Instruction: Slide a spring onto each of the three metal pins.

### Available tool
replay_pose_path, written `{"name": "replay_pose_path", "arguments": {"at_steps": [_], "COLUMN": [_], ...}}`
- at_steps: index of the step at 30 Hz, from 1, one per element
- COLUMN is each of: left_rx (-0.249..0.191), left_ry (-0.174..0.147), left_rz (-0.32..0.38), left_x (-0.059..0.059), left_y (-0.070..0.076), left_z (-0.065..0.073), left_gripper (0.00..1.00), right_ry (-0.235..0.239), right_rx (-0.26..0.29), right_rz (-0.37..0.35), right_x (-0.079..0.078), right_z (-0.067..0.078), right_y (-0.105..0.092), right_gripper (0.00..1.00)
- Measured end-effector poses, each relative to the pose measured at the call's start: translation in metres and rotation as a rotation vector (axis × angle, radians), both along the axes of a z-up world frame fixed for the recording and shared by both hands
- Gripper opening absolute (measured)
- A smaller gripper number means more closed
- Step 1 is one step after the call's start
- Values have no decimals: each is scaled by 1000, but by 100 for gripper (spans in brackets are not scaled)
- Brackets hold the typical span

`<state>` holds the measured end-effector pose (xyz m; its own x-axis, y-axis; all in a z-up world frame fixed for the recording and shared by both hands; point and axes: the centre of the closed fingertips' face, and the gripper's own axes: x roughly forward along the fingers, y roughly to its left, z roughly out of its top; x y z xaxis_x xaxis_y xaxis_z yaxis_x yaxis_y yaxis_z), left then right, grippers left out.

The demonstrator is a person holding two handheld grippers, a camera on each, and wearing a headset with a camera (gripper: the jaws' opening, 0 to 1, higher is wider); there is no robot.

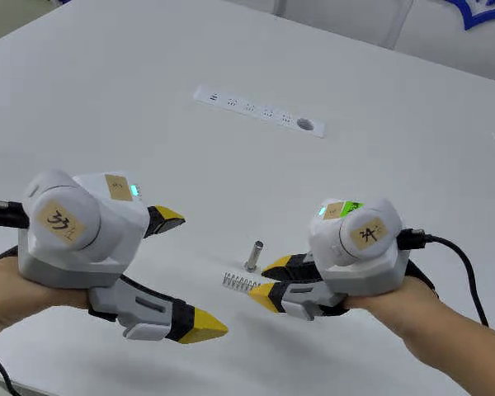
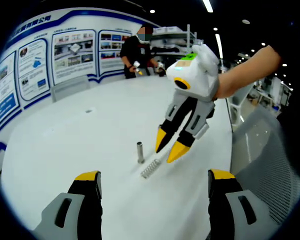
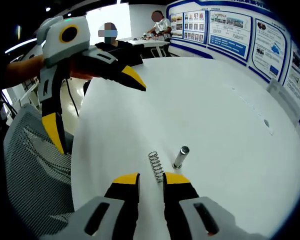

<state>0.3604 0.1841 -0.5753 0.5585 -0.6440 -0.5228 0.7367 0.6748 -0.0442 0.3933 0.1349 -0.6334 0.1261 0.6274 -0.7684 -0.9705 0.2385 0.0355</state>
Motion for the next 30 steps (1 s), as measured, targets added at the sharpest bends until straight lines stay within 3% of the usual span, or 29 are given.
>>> {"name": "replay_pose_path", "arguments": {"at_steps": [3,12,23,26,30], "left_rx": [6,8,13,12,22], "left_ry": [4,11,15,16,16], "left_rz": [3,12,30,37,36], "left_x": [0,2,1,0,0], "left_y": [4,6,10,11,13], "left_z": [-1,-2,-6,-6,-8], "left_gripper": [90,89,89,89,89], "right_ry": [20,4,26,27,25], "right_rx": [-16,-66,-88,-99,-77], "right_rz": [-48,-3,3,11,-3], "right_x": [4,8,10,8,9], "right_z": [-7,-21,-34,-36,-36], "right_y": [0,6,7,5,6], "right_gripper": [19,19,18,13,11]}}
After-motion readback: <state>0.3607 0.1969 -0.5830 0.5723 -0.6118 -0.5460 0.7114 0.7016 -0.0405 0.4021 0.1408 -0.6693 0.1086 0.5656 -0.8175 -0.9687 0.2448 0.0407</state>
